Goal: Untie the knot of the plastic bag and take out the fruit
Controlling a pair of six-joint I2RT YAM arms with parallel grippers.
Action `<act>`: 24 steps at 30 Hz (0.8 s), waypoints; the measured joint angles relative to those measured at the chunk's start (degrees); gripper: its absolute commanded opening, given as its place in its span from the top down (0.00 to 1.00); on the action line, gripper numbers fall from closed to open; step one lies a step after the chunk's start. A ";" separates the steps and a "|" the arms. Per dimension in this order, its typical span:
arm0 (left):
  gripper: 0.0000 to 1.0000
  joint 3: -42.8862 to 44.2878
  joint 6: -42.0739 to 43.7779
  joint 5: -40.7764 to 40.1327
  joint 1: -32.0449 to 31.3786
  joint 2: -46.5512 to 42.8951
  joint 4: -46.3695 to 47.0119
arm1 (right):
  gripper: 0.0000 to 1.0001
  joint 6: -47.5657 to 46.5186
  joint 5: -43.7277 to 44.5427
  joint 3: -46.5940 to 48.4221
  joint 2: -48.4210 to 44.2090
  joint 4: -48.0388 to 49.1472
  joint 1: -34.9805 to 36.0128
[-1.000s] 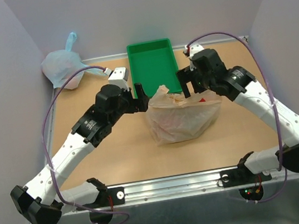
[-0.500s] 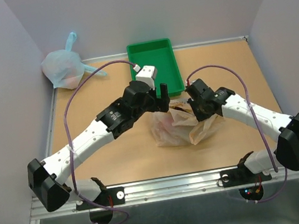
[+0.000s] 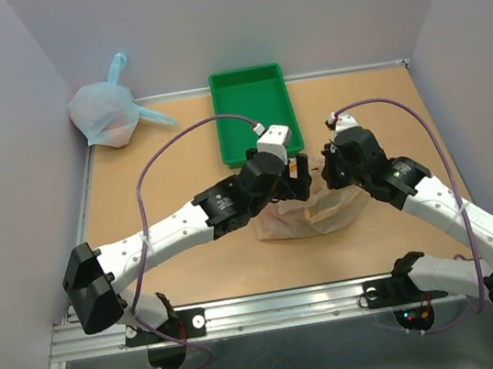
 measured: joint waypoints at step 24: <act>0.51 -12.24 -13.09 -20.46 -2.36 6.71 3.45 | 0.82 -0.07 1.70 -0.28 -4.81 1.53 0.02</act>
